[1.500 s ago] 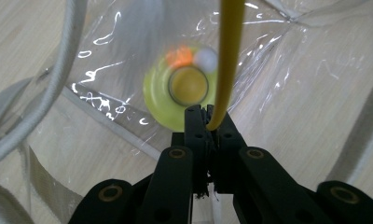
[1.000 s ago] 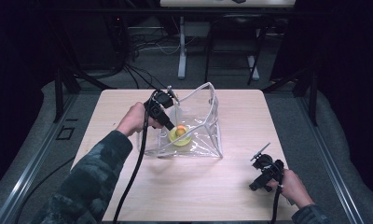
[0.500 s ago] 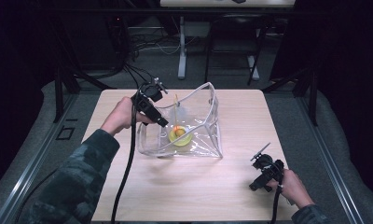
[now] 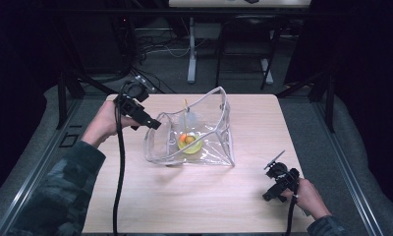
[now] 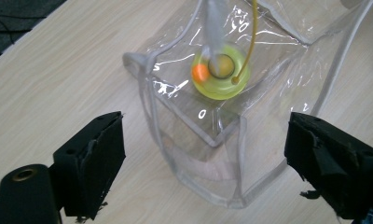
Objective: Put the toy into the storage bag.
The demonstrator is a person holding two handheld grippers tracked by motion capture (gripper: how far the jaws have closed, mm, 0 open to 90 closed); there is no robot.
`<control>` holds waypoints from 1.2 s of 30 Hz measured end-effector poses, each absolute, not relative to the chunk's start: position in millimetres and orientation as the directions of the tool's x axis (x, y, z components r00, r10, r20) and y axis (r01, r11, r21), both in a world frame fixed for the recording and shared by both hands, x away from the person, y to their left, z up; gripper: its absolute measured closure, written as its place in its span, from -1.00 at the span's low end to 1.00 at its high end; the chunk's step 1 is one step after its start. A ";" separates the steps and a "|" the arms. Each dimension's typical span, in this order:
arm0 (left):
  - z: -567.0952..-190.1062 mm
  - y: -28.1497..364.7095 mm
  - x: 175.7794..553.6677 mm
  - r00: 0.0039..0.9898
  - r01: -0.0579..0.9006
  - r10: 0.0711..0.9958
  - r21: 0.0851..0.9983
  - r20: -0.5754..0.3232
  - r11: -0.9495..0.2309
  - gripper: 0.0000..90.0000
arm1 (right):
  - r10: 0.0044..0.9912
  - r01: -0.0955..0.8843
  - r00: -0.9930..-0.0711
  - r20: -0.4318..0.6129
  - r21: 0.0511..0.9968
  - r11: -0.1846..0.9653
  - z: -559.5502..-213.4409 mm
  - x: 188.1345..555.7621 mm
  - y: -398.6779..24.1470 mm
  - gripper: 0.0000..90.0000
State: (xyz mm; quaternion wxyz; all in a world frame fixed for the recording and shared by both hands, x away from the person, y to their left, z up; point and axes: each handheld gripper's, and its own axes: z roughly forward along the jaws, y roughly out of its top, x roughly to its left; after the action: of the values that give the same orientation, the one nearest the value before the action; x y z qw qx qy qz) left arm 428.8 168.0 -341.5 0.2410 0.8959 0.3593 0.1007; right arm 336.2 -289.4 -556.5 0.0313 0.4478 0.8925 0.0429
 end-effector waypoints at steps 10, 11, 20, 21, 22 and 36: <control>-347.6 214.8 416.2 0.618 0.660 0.786 0.549 -0.007 -0.513 -0.83 | 0.804 0.799 -0.594 -0.018 0.105 0.592 -556.5 335.9 -289.3 -1.00; -347.6 214.8 416.2 0.618 0.660 0.786 0.549 -0.007 -0.513 -0.84 | 0.804 0.799 -0.594 -0.018 0.105 0.592 -556.5 335.9 -289.3 -1.00; -377.3 243.8 406.1 0.553 0.709 0.833 0.539 -0.026 -0.454 -0.93 | 0.812 0.804 -0.584 -0.016 0.125 0.581 -557.7 334.6 -289.0 -1.00; -381.0 246.8 404.9 0.542 0.717 0.839 0.539 -0.034 -0.441 -0.93 | 0.812 0.804 -0.584 -0.016 0.125 0.581 -557.7 334.6 -289.0 -1.00; -385.8 250.6 403.8 0.533 0.726 0.845 0.536 -0.043 -0.431 -0.94 | 0.812 0.804 -0.584 -0.017 0.125 0.581 -557.7 334.6 -289.0 -1.00; -452.4 280.8 393.6 0.424 0.813 0.892 0.499 -0.155 -0.300 -1.00 | 0.809 0.802 -0.588 -0.012 0.120 0.585 -557.1 334.9 -289.4 -1.00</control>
State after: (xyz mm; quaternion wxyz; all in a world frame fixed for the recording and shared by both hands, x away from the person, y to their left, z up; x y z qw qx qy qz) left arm 393.6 280.8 -452.4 0.2603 0.8028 0.5310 0.0759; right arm 334.9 -289.4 -557.1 0.0325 0.4527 0.8896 0.0507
